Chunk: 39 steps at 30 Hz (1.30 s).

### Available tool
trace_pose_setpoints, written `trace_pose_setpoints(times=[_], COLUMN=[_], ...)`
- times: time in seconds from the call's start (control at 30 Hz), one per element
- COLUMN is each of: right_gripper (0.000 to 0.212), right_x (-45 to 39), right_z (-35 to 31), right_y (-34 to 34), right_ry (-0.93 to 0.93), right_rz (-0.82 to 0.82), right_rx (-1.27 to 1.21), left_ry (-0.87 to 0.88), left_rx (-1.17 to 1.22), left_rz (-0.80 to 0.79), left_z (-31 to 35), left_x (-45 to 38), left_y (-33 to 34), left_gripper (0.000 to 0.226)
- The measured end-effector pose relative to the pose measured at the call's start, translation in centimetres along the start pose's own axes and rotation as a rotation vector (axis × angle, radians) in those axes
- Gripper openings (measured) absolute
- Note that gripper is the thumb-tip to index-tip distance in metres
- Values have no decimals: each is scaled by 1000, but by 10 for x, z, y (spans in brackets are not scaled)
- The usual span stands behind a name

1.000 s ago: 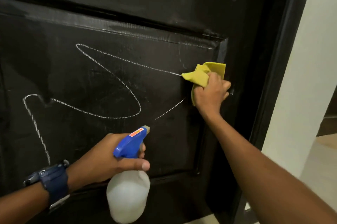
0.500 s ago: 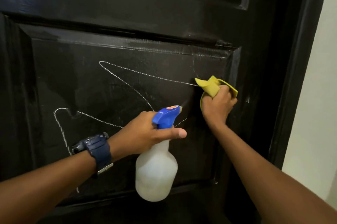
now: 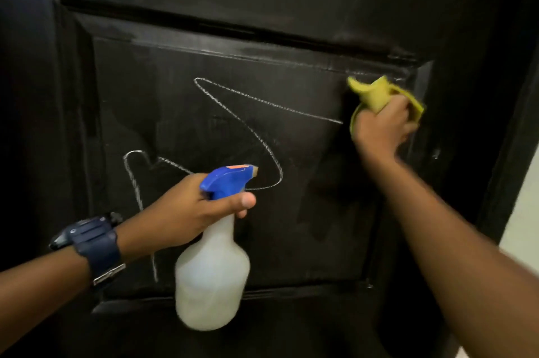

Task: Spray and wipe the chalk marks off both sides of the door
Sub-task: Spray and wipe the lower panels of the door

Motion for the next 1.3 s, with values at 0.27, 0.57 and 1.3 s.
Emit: trace_pose_setpoints(times=[0.27, 0.57, 1.3], right_gripper=[47, 55, 38], right_x=[158, 116, 260], right_z=[64, -30, -97], right_y=[49, 37, 96], right_ry=[-910, -521, -975], right_rz=[-343, -228, -311], right_rx=[359, 176, 281], left_ry=[-43, -132, -254], left_rx=[-85, -168, -183], left_rz=[-98, -50, 149], left_z=[-10, -24, -62], left_x=[33, 71, 170], left_y=[-8, -30, -84], left_gripper=[63, 80, 70])
Point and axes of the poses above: each hand's wrist, its own x-axis away from the middle knuckle, its own y-axis out of the palm, z = x × y, the point moved 4 cm from there along -x, towards the middle knuckle, and after that the axes turned 6 degrees about y, right-handed, at the moved point
